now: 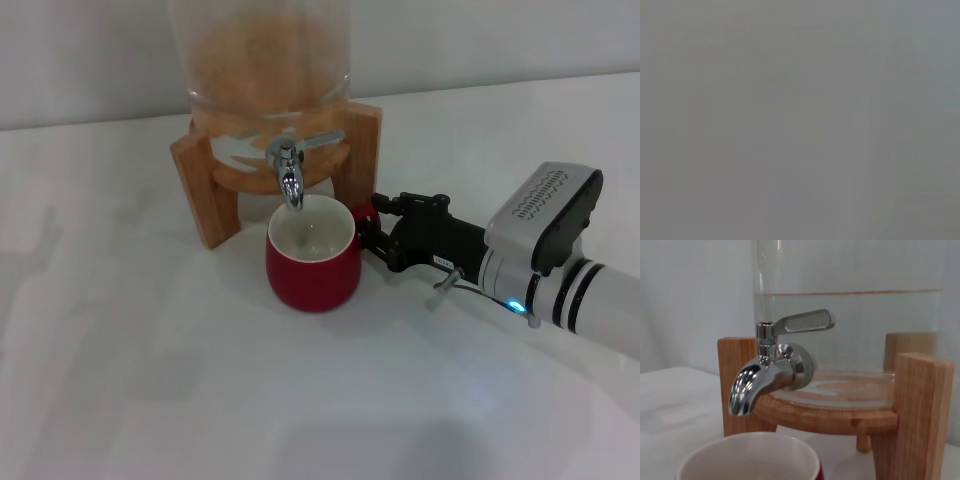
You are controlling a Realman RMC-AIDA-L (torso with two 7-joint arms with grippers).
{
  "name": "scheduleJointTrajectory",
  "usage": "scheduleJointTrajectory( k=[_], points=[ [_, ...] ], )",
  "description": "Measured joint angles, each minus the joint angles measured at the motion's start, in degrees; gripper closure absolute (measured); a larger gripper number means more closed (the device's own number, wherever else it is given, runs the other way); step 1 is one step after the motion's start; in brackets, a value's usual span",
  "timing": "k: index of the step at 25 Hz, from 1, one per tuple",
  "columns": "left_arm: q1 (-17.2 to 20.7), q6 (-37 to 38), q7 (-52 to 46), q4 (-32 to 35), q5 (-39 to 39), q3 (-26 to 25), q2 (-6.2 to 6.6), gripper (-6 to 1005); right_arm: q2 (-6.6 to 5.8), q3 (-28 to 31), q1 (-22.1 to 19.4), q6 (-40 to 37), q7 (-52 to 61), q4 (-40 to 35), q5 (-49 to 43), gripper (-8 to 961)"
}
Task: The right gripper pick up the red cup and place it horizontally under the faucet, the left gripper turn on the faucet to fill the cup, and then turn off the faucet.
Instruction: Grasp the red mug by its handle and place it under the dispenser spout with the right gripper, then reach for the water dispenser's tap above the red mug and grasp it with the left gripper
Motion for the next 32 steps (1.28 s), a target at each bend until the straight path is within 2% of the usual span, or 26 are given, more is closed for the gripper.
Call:
scheduleJointTrajectory(
  k=[32],
  points=[
    [0.4,0.0,0.1,0.0,0.0,-0.1,-0.03,119,-0.47,0.0,-7.2,-6.4,0.1,0.1,0.0,598]
  ],
)
